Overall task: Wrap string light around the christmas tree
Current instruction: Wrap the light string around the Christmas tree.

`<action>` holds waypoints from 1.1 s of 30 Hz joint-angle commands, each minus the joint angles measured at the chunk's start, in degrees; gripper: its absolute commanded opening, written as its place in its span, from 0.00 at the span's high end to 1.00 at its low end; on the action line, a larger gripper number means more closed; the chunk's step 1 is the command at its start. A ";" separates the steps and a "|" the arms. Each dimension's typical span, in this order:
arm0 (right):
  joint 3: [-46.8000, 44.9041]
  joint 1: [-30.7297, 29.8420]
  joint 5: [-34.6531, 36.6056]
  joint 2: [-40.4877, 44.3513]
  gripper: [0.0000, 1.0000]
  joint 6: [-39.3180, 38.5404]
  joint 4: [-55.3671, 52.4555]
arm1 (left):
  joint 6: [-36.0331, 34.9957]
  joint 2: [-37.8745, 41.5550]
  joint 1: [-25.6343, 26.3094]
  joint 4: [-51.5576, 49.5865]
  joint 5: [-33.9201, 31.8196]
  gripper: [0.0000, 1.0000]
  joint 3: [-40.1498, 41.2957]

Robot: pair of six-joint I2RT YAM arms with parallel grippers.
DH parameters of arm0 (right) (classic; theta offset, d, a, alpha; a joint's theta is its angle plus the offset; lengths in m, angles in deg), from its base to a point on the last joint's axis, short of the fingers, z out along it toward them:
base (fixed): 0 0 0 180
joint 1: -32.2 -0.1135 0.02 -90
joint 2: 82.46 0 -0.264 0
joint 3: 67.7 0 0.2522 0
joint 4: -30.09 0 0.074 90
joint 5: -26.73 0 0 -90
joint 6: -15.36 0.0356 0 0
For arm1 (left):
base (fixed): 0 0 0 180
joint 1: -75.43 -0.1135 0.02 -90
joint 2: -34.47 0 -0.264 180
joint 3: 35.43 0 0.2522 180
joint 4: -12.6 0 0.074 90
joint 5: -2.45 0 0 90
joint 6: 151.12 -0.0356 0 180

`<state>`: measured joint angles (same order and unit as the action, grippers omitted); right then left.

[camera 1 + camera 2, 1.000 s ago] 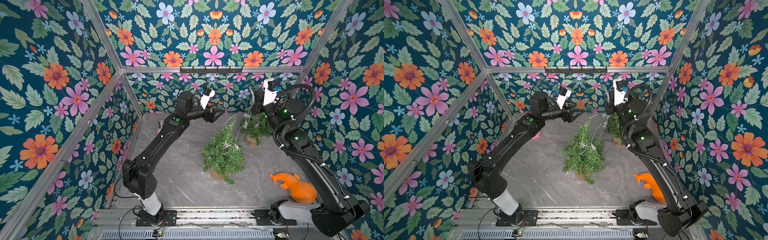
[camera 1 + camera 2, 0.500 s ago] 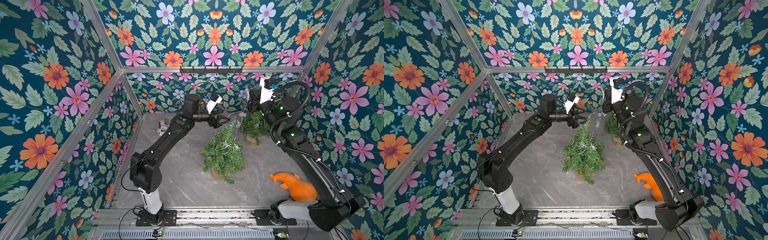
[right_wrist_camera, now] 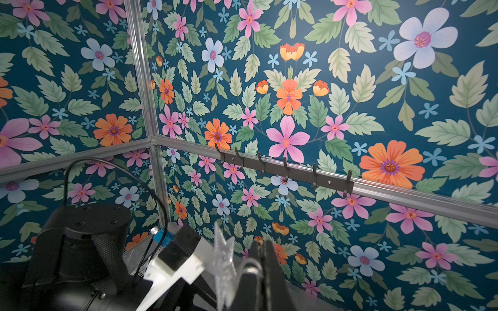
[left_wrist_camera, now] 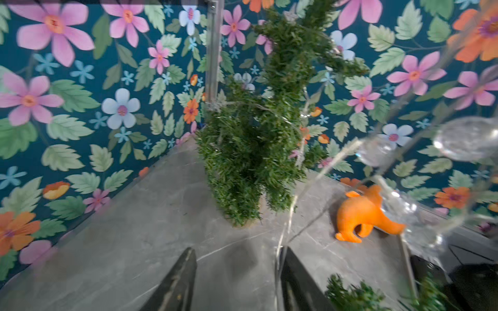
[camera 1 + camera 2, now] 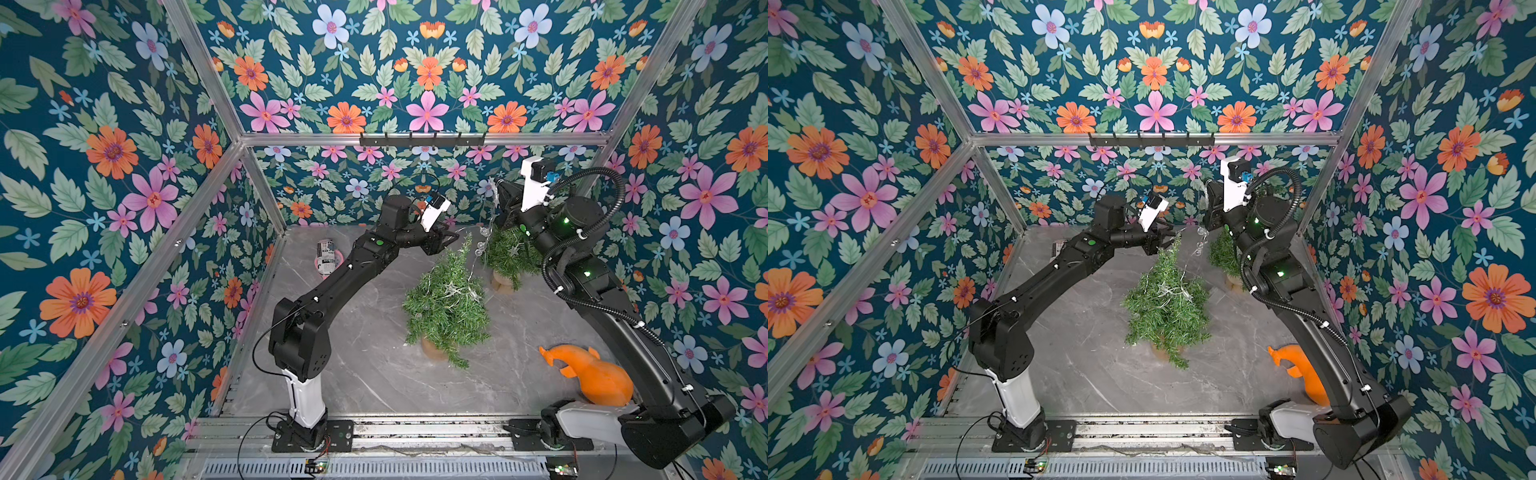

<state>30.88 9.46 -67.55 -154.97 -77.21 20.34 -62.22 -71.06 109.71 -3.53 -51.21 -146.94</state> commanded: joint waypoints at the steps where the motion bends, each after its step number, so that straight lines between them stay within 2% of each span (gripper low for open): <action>1: -0.98 -0.02 -0.46 1.03 1.00 0.75 1.89 | 2.88 0.48 0.08 6.26 -9.21 0.88 0.80; 2: -1.31 0.02 -0.33 1.21 1.00 0.61 1.67 | 3.31 0.95 0.00 7.22 -11.22 0.96 1.34; 3: -1.81 -0.02 -0.13 1.48 1.00 0.44 1.54 | 3.83 1.64 -0.01 8.24 -13.49 1.00 2.12; 7: -2.92 -0.02 0.56 2.08 1.00 -0.04 0.50 | 5.35 6.30 -0.09 13.93 -19.42 1.00 8.04; 11: -3.47 -0.02 0.95 1.88 1.00 -0.21 0.16 | 6.85 11.88 -0.18 17.81 -22.35 1.00 15.02; 19: -2.81 -0.13 -4.30 0.48 1.00 2.35 0.27 | 9.67 26.53 -0.18 21.96 -30.95 1.00 28.19; 21: -2.95 -0.36 -6.80 0.26 1.00 2.74 0.49 | 11.06 30.44 -0.18 22.10 -30.42 1.00 30.72; 24: -2.97 -1.55 -9.39 -0.13 1.00 2.22 0.58 | 12.88 35.67 -0.18 22.89 -26.12 1.00 34.79; 30: -2.34 -5.24 -10.05 -0.03 0.99 -0.25 -0.49 | 16.06 45.84 -0.02 25.03 -16.19 1.00 43.34; 33: -2.41 -6.75 -9.47 0.67 0.98 -0.77 -0.54 | 18.24 50.95 0.11 29.35 -14.00 1.00 47.51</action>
<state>28.13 3.58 -76.53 -155.01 -76.67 18.87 -47.03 -23.31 109.67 19.94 -69.94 -101.46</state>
